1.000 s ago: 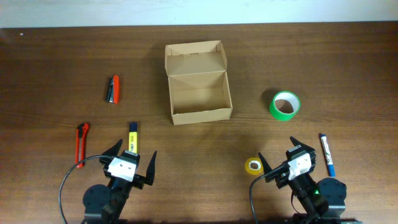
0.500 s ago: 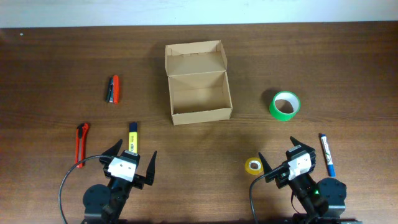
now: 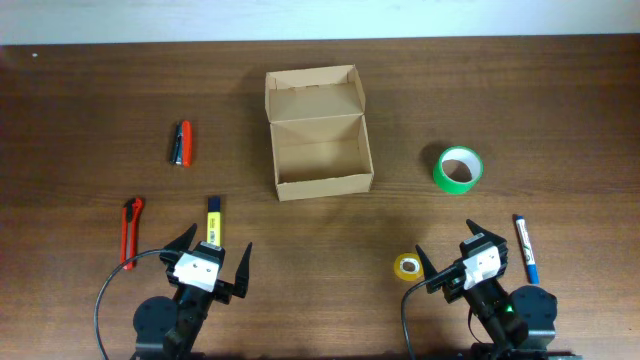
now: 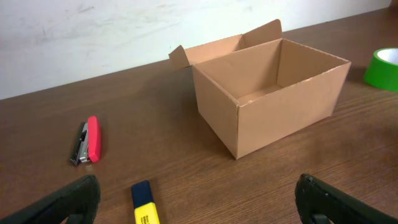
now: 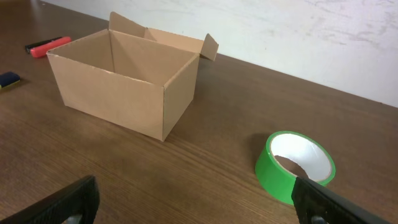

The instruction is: Pack container

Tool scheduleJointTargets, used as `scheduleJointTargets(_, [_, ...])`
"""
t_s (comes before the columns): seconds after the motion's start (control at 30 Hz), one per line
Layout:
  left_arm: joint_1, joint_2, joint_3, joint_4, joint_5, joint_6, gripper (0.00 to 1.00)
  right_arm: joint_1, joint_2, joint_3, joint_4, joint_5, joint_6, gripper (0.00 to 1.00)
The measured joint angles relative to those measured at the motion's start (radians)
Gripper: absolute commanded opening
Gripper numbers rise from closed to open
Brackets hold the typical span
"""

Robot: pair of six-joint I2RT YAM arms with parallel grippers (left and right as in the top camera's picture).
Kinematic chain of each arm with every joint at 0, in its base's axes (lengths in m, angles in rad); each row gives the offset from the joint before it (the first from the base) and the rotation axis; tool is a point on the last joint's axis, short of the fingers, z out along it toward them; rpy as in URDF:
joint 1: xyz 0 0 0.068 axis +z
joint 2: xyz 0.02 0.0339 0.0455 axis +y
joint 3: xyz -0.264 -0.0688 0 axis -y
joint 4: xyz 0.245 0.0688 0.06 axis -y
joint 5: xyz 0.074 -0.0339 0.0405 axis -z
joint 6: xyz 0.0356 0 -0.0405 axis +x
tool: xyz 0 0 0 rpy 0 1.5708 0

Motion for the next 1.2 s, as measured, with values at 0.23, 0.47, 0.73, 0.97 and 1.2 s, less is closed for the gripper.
scheduleJointTargets(0.23, [0.000,0.000,0.000,0.002,-0.006,0.000,0.99,0.000,0.000,0.000,0.000,0.000,0.001,0.99])
scheduleJointTargets(0.47, [0.000,0.000,0.000,0.056,-0.027,-0.005,0.99,0.000,0.000,0.000,0.022,0.000,0.013,0.99])
scheduleJointTargets(0.73, [0.000,0.185,0.148,-0.016,-0.087,-0.026,0.99,0.000,0.015,0.074,0.027,0.096,0.359,0.99])
scheduleJointTargets(0.97, [0.000,0.754,0.609,-0.161,-0.110,-0.011,0.99,0.000,0.489,0.540,-0.243,0.207,0.290,0.99])
scheduleJointTargets(1.2, [0.000,1.198,1.056,-0.358,-0.114,0.028,0.99,0.000,0.964,0.995,-0.427,0.124,0.230,0.99])
